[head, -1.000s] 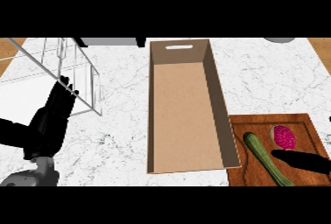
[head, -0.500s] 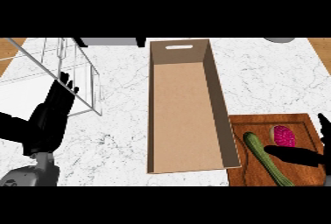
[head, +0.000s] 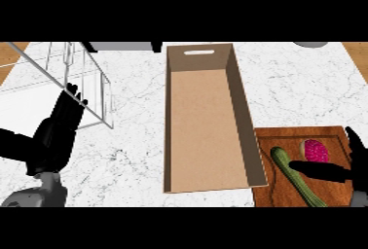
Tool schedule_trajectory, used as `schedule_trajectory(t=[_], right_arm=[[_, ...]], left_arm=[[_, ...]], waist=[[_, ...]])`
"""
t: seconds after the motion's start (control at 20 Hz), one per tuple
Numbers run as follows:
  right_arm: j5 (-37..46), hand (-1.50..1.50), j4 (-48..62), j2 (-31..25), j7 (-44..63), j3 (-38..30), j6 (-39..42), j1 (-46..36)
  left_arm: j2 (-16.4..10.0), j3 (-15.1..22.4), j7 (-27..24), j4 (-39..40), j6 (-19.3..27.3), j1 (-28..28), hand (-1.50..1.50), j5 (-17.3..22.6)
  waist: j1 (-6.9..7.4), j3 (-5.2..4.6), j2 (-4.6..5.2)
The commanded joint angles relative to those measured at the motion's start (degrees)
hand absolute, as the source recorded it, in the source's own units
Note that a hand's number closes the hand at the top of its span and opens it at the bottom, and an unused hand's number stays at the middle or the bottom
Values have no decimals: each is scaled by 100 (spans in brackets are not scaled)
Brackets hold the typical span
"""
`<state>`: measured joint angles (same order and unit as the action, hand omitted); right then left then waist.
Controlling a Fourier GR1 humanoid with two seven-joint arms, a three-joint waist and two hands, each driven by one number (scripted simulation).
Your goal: Pick the cupcake from the cutting board and place it in the cardboard box
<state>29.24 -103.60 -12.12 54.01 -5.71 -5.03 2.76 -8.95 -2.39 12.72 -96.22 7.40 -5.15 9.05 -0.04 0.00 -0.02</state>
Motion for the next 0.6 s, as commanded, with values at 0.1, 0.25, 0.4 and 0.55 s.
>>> schedule_trajectory(t=[0.1, 0.25, 0.4, 0.55], right_arm=[[102, -150, -78, 159, 39, -63, 186, 42], [75, -150, 194, 192, -277, -119, 159, 1], [404, -150, 884, 335, -648, 26, -211, -219], [442, 150, 738, 231, -509, -29, 3, -381]], left_arm=[[243, 54, -145, -33, 40, 115, 0, -241], [102, -211, -470, 110, -287, 267, 0, -50], [335, 4, -239, 593, 73, -449, 0, -321], [90, -264, 95, 315, -130, -423, 0, -121]], waist=[[-2, 0, -1], [3, -1, -1], [-8, 0, 5], [-1, 0, 1]])
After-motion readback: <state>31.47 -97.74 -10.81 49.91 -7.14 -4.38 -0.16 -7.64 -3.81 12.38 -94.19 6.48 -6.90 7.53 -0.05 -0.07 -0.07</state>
